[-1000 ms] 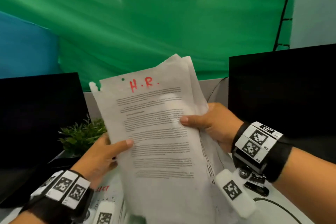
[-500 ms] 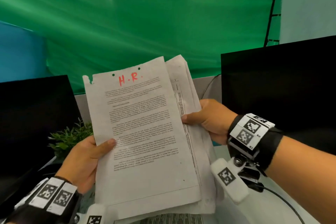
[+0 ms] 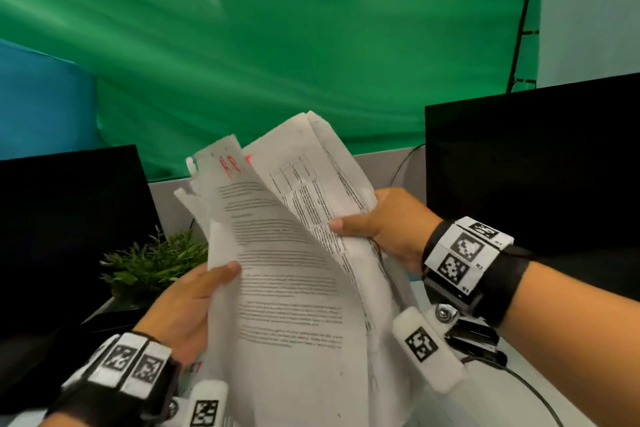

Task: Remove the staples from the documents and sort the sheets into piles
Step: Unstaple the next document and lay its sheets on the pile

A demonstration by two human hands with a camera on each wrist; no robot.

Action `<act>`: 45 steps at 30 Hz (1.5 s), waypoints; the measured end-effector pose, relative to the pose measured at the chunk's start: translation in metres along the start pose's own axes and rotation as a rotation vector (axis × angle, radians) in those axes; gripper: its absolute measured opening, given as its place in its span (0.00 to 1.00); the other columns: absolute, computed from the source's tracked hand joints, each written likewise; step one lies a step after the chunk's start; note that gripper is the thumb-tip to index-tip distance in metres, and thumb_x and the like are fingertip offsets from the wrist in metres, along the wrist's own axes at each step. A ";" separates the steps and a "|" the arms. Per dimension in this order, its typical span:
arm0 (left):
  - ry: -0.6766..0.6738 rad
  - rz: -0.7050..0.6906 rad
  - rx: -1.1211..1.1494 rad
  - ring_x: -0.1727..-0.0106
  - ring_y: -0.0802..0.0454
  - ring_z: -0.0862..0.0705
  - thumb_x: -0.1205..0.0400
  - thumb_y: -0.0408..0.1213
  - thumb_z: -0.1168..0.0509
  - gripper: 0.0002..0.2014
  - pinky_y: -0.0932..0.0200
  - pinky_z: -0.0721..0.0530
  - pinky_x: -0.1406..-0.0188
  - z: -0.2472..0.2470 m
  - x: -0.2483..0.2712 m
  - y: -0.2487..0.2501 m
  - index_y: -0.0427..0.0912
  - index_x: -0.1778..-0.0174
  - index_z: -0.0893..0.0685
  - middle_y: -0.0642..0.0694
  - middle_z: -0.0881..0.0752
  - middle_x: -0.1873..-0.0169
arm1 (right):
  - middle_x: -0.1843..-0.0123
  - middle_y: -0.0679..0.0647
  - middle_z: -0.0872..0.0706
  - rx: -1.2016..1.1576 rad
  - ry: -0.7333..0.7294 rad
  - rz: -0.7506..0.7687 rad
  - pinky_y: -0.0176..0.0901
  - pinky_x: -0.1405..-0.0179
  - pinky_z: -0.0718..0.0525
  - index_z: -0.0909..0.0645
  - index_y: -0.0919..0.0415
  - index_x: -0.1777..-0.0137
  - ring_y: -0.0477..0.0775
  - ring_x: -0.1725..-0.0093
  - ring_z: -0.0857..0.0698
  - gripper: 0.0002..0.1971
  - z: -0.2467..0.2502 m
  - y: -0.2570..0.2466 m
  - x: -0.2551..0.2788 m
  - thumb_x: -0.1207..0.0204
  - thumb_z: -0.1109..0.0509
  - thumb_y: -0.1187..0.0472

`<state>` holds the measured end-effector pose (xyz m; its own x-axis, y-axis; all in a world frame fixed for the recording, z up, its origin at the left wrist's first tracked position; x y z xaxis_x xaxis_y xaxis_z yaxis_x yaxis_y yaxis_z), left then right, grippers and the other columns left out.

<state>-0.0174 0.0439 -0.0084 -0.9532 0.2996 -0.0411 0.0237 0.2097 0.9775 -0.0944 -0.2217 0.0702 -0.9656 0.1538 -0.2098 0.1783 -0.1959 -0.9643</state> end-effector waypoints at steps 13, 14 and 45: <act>0.031 -0.006 0.085 0.33 0.27 0.14 0.13 0.30 0.38 0.18 0.26 0.17 0.33 0.001 -0.016 -0.015 0.32 0.27 0.18 0.28 0.13 0.34 | 0.40 0.67 0.10 -0.327 -0.167 -0.153 0.65 0.39 0.12 0.17 0.67 0.32 0.69 0.41 0.11 0.21 -0.016 0.032 -0.005 0.15 0.34 0.50; 0.056 0.000 0.075 0.33 0.27 0.14 0.13 0.30 0.38 0.18 0.26 0.19 0.31 0.000 -0.019 -0.019 0.31 0.27 0.19 0.28 0.14 0.34 | 0.41 0.65 0.09 -0.333 -0.155 -0.152 0.64 0.40 0.12 0.17 0.66 0.32 0.67 0.43 0.10 0.22 -0.017 0.034 -0.007 0.15 0.34 0.49; 0.377 -0.453 -0.238 0.73 0.65 0.17 0.13 0.31 0.43 0.09 0.69 0.20 0.78 -0.036 -0.020 0.000 0.29 0.44 0.22 0.45 0.16 0.62 | 0.48 0.55 0.06 -0.262 0.129 0.109 0.56 0.52 0.09 0.12 0.61 0.42 0.59 0.50 0.07 0.13 0.002 0.088 -0.045 0.26 0.23 0.70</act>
<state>-0.0091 0.0049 0.0002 -0.8946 -0.1281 -0.4280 -0.4331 0.0133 0.9012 -0.0351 -0.2476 -0.0049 -0.9089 0.2709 -0.3170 0.3385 0.0354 -0.9403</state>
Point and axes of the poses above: each hand's wrist, its own x-axis away from the middle knuckle, its own z-axis out of the back of the hand, y = z × x, the point moved 6 cm from there along -x, towards the middle knuckle
